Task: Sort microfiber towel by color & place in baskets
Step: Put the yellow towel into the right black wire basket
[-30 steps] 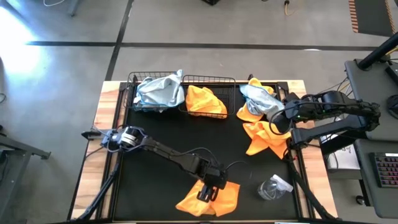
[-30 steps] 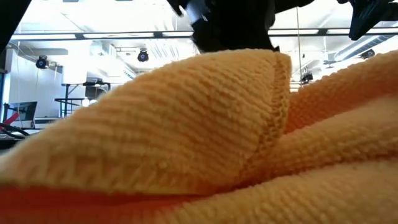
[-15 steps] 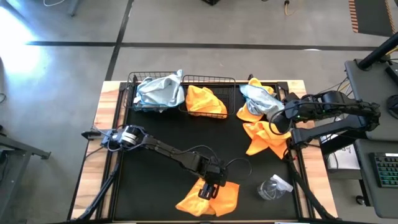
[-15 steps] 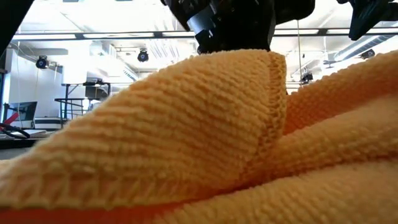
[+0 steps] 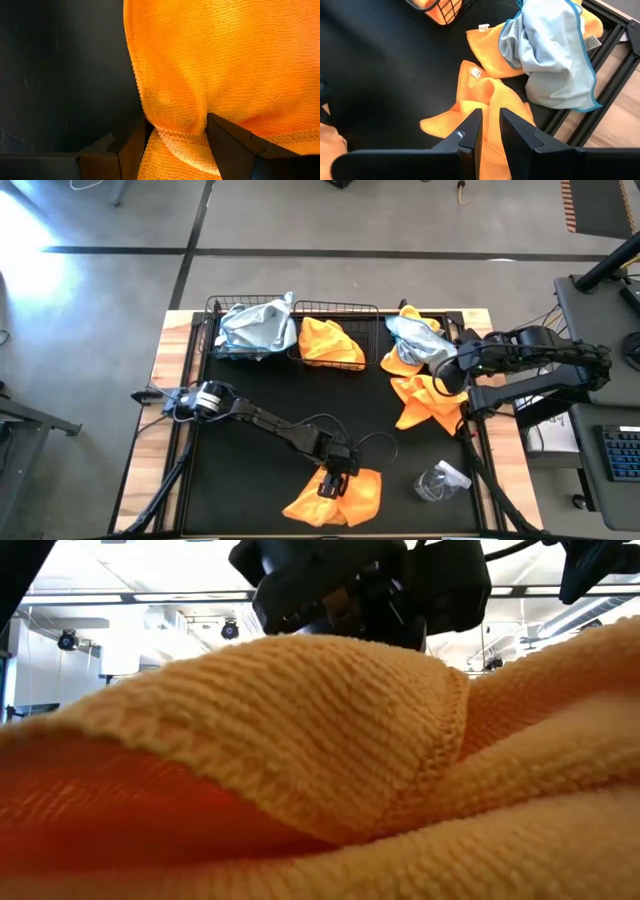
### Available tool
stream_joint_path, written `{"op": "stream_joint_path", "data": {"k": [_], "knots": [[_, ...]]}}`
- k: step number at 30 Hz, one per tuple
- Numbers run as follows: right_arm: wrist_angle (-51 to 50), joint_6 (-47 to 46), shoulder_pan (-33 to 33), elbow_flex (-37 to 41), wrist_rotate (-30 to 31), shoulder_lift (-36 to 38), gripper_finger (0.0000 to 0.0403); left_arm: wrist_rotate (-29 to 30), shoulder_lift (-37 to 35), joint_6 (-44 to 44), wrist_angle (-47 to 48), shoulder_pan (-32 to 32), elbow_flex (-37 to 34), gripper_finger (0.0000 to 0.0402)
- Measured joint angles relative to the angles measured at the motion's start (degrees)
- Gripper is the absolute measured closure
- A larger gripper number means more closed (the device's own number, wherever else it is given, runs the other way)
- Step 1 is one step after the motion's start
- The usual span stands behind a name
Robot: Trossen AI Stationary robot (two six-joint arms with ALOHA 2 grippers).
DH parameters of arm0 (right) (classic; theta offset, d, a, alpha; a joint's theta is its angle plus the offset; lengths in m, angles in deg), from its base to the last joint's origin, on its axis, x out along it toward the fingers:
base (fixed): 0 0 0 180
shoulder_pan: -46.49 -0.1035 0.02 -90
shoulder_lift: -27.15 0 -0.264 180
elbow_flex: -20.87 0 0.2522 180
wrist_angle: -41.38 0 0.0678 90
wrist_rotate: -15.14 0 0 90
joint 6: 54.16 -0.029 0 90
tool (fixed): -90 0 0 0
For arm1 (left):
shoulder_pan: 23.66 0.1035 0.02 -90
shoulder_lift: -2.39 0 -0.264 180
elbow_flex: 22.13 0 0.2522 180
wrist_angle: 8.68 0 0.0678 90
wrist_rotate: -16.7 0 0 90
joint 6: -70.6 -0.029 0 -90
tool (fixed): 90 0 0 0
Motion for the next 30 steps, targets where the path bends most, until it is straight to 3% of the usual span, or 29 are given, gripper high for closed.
{"op": "stream_joint_path", "data": {"k": [17, 30], "knots": [[0.63, -0.02, 0.01, 0.11, 0.0, -0.02, 0.0344, 0.07, 0.64, 5.64, -1.82, -0.02, -0.99, 0.022], [0.67, -0.02, -0.01, 0.15, 0.0, -0.02, 0.0344, 0.66, 0.83, 7.01, -1.51, 0.04, -0.77, 0.0347]]}}
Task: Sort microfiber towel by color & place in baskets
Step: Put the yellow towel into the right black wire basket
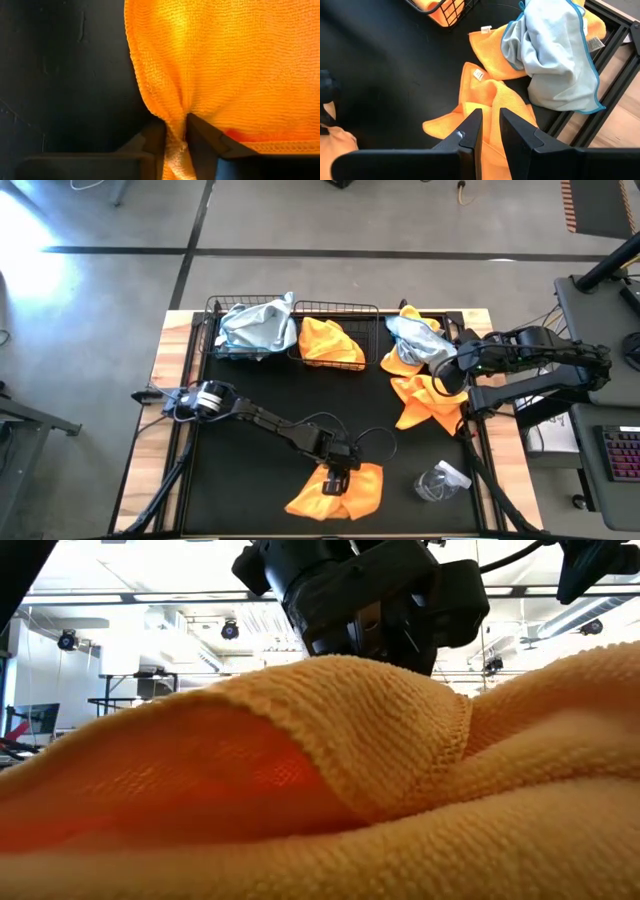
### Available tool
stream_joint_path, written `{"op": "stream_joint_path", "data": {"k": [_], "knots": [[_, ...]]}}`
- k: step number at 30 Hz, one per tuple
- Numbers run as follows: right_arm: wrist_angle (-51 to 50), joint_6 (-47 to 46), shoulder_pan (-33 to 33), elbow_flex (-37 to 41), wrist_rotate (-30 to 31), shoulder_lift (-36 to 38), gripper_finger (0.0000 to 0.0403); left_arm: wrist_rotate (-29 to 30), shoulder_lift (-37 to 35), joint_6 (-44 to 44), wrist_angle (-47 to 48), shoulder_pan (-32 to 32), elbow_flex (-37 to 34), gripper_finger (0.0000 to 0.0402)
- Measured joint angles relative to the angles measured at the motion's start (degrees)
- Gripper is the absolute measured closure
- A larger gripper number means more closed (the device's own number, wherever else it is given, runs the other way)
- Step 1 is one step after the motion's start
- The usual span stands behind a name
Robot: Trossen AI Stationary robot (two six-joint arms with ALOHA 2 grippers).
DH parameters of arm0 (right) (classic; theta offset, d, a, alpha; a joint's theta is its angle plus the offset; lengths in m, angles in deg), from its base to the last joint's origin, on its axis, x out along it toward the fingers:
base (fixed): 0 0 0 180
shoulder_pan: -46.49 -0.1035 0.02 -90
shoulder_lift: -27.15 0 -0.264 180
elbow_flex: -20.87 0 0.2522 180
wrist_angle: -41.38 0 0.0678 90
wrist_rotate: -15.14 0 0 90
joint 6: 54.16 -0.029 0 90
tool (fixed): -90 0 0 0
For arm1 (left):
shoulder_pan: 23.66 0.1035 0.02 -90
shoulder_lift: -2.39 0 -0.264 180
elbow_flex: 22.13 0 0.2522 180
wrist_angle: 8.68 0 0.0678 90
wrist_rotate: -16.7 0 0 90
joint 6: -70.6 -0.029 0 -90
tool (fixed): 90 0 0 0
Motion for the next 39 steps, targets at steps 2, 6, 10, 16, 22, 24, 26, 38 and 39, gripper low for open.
{"op": "stream_joint_path", "data": {"k": [2, 6, 10, 16, 22, 24, 26, 38, 39], "knots": [[0.02, 0.0, 0.0, 0.0, 0.0, 0.0, 0.0344, -0.53, 0.02, 0.64, -0.09, 0.0, 0.0, 0.0367], [0.11, 0.0, 0.01, 0.02, 0.0, 0.0, 0.0344, -1.07, 0.04, 1.81, -0.24, -0.13, 0.0, 0.0396], [0.16, -0.02, 0.0, 0.02, 0.0, 0.0, 0.0344, -1.07, -0.14, 3.18, -0.11, -0.13, 0.0, 0.0397], [0.17, -0.02, 0.01, 0.11, 0.0, 0.0, 0.0344, -1.05, -0.75, 4.85, 0.9, -0.15, 0.01, 0.04], [0.17, -0.02, 0.0, 0.11, 0.0, 0.0, 0.0344, -0.96, -0.85, 3.28, 11.16, -0.15, 6.11, 0.0401], [0.17, -0.02, 0.01, 0.11, 0.02, 0.0, 0.0344, -0.82, -0.87, 1.89, 14.73, -0.15, 8.89, 0.0401], [0.17, -0.02, -0.01, 0.11, 0.0, 0.0, 0.0344, -0.39, -0.9, 0.6, 17.59, -0.15, 11.81, 0.0401], [0.17, 0.04, 0.0, 0.13, 0.01, 0.02, 0.0344, 18.97, -1.07, -3.5, 35.07, 0.01, 32.23, 0.0401], [0.16, 0.14, 0.01, 0.12, 0.02, 0.02, 0.0344, 20.61, -1.1, -3.69, 36.2, 0.11, 33.72, 0.0401]]}}
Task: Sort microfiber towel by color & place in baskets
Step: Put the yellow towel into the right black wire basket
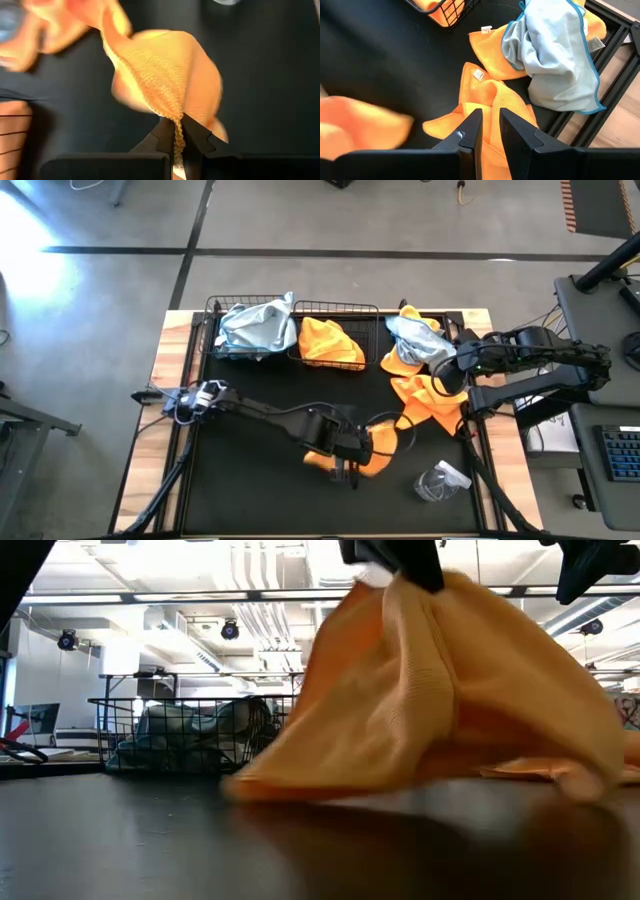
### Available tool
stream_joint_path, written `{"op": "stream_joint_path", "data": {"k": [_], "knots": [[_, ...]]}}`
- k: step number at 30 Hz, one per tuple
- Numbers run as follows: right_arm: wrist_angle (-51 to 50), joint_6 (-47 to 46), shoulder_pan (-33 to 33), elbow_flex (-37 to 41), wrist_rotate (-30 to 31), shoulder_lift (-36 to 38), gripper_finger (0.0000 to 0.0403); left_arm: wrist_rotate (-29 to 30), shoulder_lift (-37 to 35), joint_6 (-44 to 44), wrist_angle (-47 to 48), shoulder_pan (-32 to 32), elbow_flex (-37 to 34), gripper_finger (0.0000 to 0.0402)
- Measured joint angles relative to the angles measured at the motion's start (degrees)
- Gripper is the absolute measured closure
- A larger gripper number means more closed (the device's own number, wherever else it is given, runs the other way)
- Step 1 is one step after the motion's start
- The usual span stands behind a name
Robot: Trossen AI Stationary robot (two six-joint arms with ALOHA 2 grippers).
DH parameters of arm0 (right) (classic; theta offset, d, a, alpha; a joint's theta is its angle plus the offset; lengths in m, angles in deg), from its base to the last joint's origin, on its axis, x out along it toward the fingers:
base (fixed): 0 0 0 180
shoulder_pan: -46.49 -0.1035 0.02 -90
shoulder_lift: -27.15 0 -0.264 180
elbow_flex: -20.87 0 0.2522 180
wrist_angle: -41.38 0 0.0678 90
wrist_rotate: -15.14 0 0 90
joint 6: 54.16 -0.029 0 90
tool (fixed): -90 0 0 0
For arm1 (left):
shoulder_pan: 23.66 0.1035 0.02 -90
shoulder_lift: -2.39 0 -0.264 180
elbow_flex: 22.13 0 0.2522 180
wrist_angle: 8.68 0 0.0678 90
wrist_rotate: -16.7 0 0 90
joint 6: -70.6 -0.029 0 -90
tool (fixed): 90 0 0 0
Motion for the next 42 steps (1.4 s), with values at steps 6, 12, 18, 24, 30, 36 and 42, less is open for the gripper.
{"op": "stream_joint_path", "data": {"k": [6, 12, 18, 24, 30, 36, 42], "knots": [[-0.01, 0.47, -0.01, 0.01, 0.0, 0.0, 0.0344, 8.12, -0.43, -0.12, 2.98, 1.22, 5.33, 0.0402], [-0.02, 0.47, -0.01, 0.01, 0.02, 0.0, 0.0344, 10.4, -1.05, 1.29, 3.88, 3.56, 5.32, 0.0402], [-0.01, 0.19, -0.01, 0.01, 0.45, 0.0, 0.0344, 13.09, -1.05, 0.38, 4.18, 6.81, 5.32, 0.0402], [-0.01, -0.14, 0.01, 0.01, 0.46, 0.0, 0.0344, 15.04, -1.15, -2.72, 4.14, 11.7, 5.32, 0.0402], [-0.03, -0.14, -0.01, 0.12, 0.48, -0.31, 0.0344, 15.37, -1.68, -5.78, 2.25, 17.63, 5.32, 0.0401], [0.06, -1.89, 0.0, 1.3, 0.56, -1.01, 0.0344, 15.37, -3.71, -9.93, -0.84, 23.86, 5.32, 0.0401], [0.18, -3.2, -0.01, 4.44, 0.56, -1.53, 0.0344, 15.28, -5.07, -14.56, -4.34, 29.9, 5.34, 0.0401]]}}
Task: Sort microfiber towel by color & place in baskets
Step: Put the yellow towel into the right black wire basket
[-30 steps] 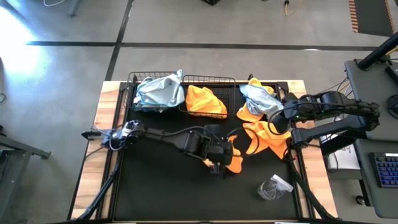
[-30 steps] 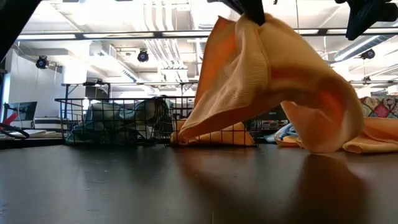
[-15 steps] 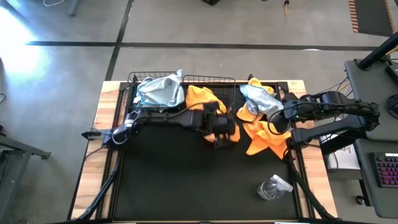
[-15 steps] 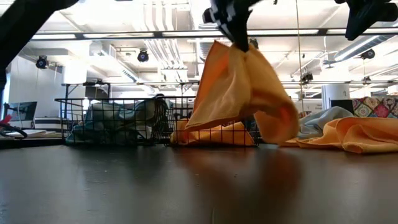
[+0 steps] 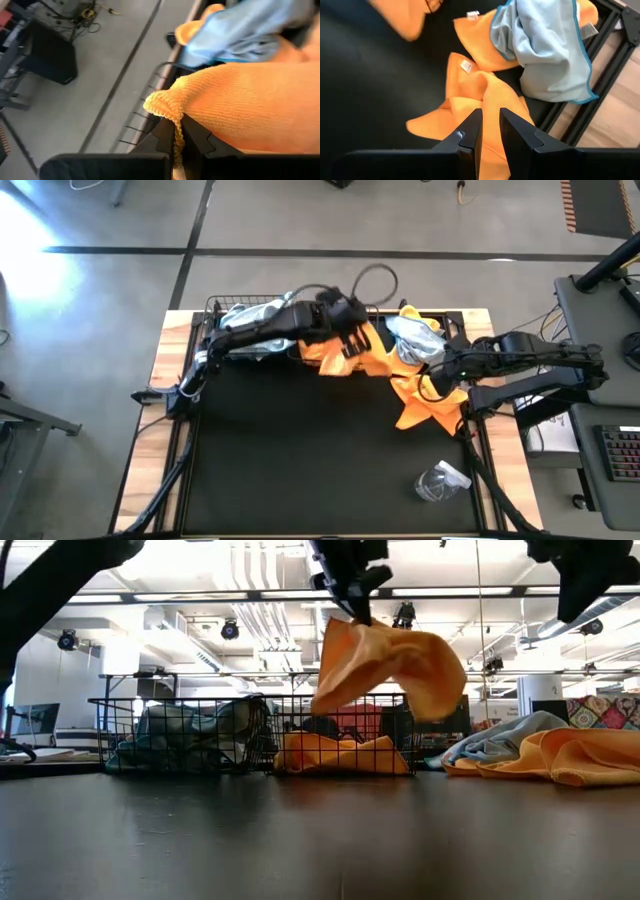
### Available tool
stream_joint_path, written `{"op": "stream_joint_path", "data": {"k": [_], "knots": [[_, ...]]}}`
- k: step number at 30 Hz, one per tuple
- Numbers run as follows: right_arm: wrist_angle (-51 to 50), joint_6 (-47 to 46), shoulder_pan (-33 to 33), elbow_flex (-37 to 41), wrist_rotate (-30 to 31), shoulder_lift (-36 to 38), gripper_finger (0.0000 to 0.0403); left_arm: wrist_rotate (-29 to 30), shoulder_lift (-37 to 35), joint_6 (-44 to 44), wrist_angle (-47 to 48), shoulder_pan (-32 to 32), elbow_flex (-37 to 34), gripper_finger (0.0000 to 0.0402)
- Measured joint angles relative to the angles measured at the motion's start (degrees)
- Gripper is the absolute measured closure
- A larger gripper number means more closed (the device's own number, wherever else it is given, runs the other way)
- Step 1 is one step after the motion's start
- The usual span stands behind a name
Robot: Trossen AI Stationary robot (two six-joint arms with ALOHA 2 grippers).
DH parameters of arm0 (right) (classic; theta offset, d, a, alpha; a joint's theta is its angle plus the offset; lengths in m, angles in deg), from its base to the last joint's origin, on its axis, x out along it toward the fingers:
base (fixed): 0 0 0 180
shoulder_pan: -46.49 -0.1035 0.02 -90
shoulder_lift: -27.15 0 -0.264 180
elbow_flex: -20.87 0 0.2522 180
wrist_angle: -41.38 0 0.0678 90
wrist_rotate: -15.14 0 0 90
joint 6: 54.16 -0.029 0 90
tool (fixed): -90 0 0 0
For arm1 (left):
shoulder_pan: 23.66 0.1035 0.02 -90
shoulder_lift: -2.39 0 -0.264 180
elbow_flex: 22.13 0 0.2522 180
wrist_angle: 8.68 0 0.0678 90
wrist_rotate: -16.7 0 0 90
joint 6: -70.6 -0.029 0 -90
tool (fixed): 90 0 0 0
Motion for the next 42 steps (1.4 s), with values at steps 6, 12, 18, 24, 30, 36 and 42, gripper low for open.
{"op": "stream_joint_path", "data": {"k": [6, 12, 18, 24, 30, 36, 42], "knots": [[0.73, -3.76, 0.02, 4.14, -0.07, 0.04, 0.0344, -4.05, -0.11, -3.56, -3.08, 5.19, 0.0, 0.0401], [1.23, -6.03, 0.0, 6.69, -0.13, -0.33, 0.0344, -5.75, -0.13, -4.15, -4.85, 9.13, 0.0, 0.0401], [1.23, -5.97, 0.02, 7.88, -0.13, -0.28, 0.0344, -11.1, -0.13, -4.07, -1.89, 10.44, 0.0, 0.0401], [1.2, -4.13, 0.01, 7.92, -0.13, -0.26, 0.0344, -11.21, -0.13, -4.41, 2.82, 10.47, 0.0, 0.0401], [1.25, -3.76, 0.01, 7.92, -0.11, -0.26, 0.0344, -11.15, -0.13, -4.35, 6.35, 10.44, 0.0, 0.0401], [1.32, -2.32, 0.01, 7.92, -0.09, -0.26, 0.0344, -11.13, -0.13, -4.17, 6.01, 10.42, 0.0, 0.0374], [1.3, -2.3, 0.02, 7.92, -0.11, -0.26, 0.0344, -11.13, -0.13, -4.17, 6.11, 10.42, 0.0, 0.0325]]}}
